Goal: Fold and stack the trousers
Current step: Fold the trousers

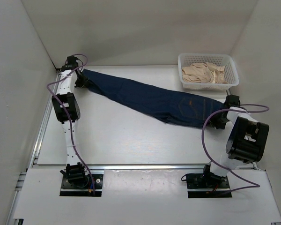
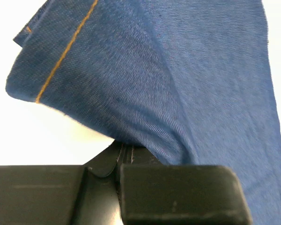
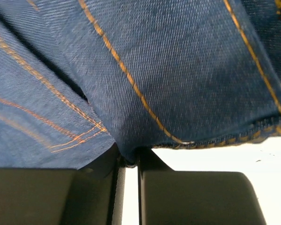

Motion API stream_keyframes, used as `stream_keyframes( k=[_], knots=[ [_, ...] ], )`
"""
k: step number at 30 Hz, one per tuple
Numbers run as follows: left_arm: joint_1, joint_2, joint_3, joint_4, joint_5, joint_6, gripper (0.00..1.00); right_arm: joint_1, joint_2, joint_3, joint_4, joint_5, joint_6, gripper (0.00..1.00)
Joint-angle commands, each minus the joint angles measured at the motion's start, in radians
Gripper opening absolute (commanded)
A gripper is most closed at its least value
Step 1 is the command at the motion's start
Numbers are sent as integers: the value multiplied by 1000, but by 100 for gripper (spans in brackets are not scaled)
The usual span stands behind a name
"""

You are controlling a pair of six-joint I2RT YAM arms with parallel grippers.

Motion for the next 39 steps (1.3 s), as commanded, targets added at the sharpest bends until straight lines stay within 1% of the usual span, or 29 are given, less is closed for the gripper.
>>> stream_keyframes(
  k=[1,5,9,10,12,13,15,16,18,19,20,21,22,23,24,25,26,28,30,31,32,33,35,37,38,39],
  knots=[
    [12,-209,-19,-12,-35,-4,10,0,-49,107,-5,62,-28,0],
    [33,-309,-33,-12,-35,5,10,0,-94,248,-90,102,-52,0],
    [43,-419,-123,-12,-35,30,10,0,-155,296,-109,114,-51,0],
    [43,-443,-193,-12,-46,39,10,0,-167,272,-109,123,-51,0],
    [43,-516,-281,-12,-60,48,10,0,-201,233,-129,123,-26,0],
    [43,-539,-381,-1,-70,59,10,0,-227,180,-129,123,-26,0],
    [43,-620,-501,8,-101,70,10,0,-259,115,-161,146,-14,0],
    [43,-649,-633,22,-130,70,10,0,-302,50,-172,158,0,0],
    [43,-743,-768,52,-139,79,10,0,-356,-15,-192,188,0,0],
    [43,-778,-834,63,-140,79,10,0,-412,-43,-201,212,0,2],
    [43,-810,-943,63,-150,79,10,-9,-439,-87,-215,212,0,10],
    [43,-865,-986,74,-150,88,10,-9,-462,-104,-215,212,-14,23],
    [43,-885,-1017,74,-150,88,39,-9,-495,-114,-229,212,-28,41],
    [56,-905,-1051,74,-141,108,61,-9,-508,-114,-229,212,-28,68],
    [57,-949,-1051,74,-141,119,82,-9,-517,-114,-241,212,-38,75],
    [73,-974,-1051,62,-141,119,99,-9,-526,-114,-241,202,-38,80],
    [82,-1014,-1039,48,-153,119,100,-9,-537,-99,-241,202,-38,82],
    [83,-1039,-1001,34,-172,119,100,-9,-537,-79,-250,176,-49,83],
    [83,-1039,-943,34,-141,130,70,-9,-548,-59,-259,166,-60,84],
    [83,-1019,-915,34,-129,130,40,-9,-548,-43,-259,154,-71,84],
    [52,-996,-854,34,-105,151,14,-9,-548,-30,-250,133,-86,84],
    [32,-937,-818,22,-104,151,10,-9,-548,-29,-250,122,-86,84],
    [-32,-854,-731,11,-116,151,10,-9,-537,7,-212,75,-136,81],
    [-66,-798,-679,-18,-147,151,10,29,-508,44,-184,9,-169,80],
    [-78,-771,-656,-18,-147,139,14,47,-476,70,-175,8,-205,77],
    [-100,-742,-610,-27,-147,139,19,70,-458,130,-175,8,-227,76]
  ],
)
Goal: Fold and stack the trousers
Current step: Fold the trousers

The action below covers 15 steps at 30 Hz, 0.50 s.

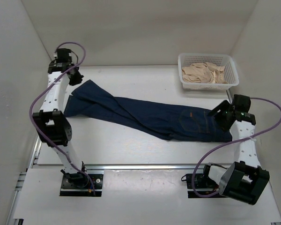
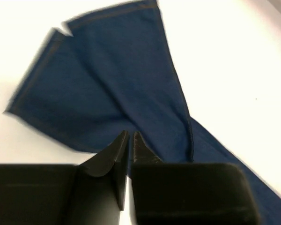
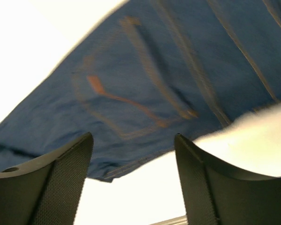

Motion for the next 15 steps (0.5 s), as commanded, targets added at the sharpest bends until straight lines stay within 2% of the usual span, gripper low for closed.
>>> stream_keyframes(
  k=[1,2,3,6,8,9,10,12,14,15],
  knots=[
    [-62,147,83,-68,-9,1,24,96,65,150,61,-75,-117,73],
    [-72,180,111,-68,-9,1,35,120,106,178,61,-75,-134,69],
    [-94,212,171,-68,-9,-8,38,143,129,227,61,-75,-166,61],
    [-157,356,301,-108,-21,-20,41,239,217,298,51,-65,-176,51],
    [-189,480,471,-151,-87,-34,45,272,261,307,51,-65,-176,51],
    [-212,523,534,-198,-109,-48,55,296,274,318,51,-65,-176,51],
    [-212,565,647,-218,-127,-48,56,307,292,318,51,-65,-176,51],
    [-223,666,732,-246,-136,-57,70,327,306,318,51,-56,-176,51],
    [-234,712,763,-246,-158,-57,77,338,316,318,51,-56,-176,53],
    [-234,721,763,-246,-167,-66,77,338,317,318,51,-56,-176,54]
  ],
)
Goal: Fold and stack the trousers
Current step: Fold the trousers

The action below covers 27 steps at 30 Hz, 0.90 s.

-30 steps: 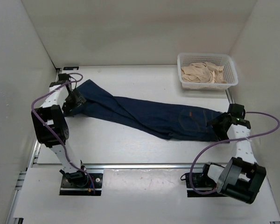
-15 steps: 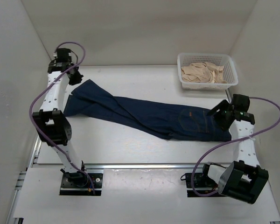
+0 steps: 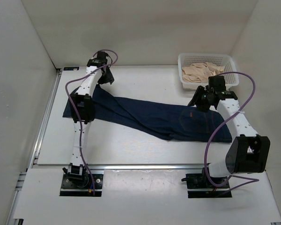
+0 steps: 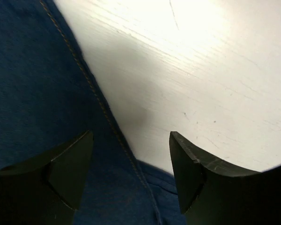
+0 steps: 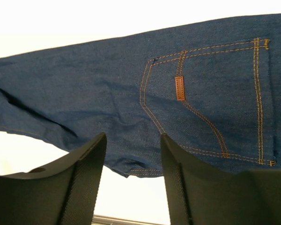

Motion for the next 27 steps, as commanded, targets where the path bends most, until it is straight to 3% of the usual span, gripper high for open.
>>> stream_keyframes(
  k=[1,7,13,14,16,20,27],
  knots=[
    [-3,-4,60,-57,-70,-22,77,20,-2,29,1,-3,-27,56],
    [-12,83,50,-77,-126,-1,73,20,7,0,1,6,-27,56],
    [-22,94,27,-86,-135,35,54,20,7,-12,14,27,-27,56],
    [-22,94,27,-86,-135,35,35,20,7,-12,23,18,-27,56],
    [-22,70,27,-86,-135,35,10,20,7,-12,23,18,-27,56],
    [-22,-78,-84,-42,-171,-10,10,20,7,-12,23,18,-27,56],
    [-22,-498,-478,87,-232,-119,10,20,-34,-42,23,-2,-18,56]
  ],
)
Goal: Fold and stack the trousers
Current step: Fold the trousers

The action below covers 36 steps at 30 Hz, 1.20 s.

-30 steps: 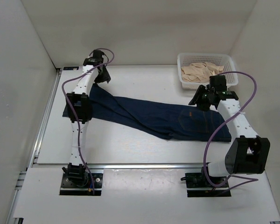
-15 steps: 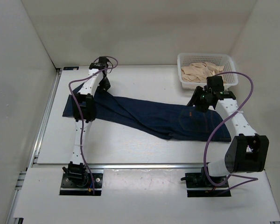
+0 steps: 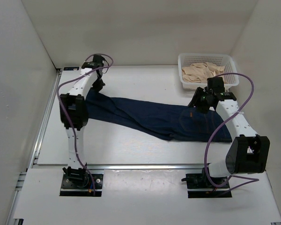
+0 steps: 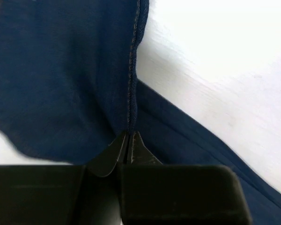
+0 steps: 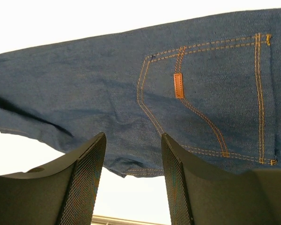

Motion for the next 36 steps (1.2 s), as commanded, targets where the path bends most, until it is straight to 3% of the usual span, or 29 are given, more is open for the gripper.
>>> stream_keyframes(
  k=[1,2,4,6,7,9,11,15,18,23,27,30,36],
  knots=[
    [-4,-307,-150,67,-65,-89,10,12,-38,-34,17,-13,-18,56],
    [-4,-340,-201,76,-65,-89,10,12,-50,-34,17,-13,-18,56],
    [-16,-401,-371,96,-36,-128,27,12,-61,-63,17,-13,-29,56],
    [-25,-478,-493,125,-1,-155,66,12,-84,-78,8,-1,-38,56],
    [-25,-501,-550,139,51,-175,76,12,-84,-89,8,-1,-38,56],
    [-25,-550,-679,164,84,-188,76,12,-94,-98,8,-1,-38,56],
    [-25,-592,-710,164,84,-197,68,12,-103,-98,8,-12,-38,56],
    [-25,-633,-613,153,16,-149,64,12,-114,-98,8,-12,-38,56],
    [-25,-587,-475,135,-66,-88,70,12,-123,-98,8,-12,-47,56],
    [-34,-357,-170,14,-129,4,78,12,-132,-108,8,-21,-47,56],
    [-103,-36,185,-141,-221,62,78,12,-132,-117,17,-30,-47,56],
    [-125,88,344,-200,-240,72,78,12,-123,-126,17,-41,-47,56],
    [-125,165,349,-142,-220,30,76,12,-123,-126,17,-41,-47,56]
  ],
)
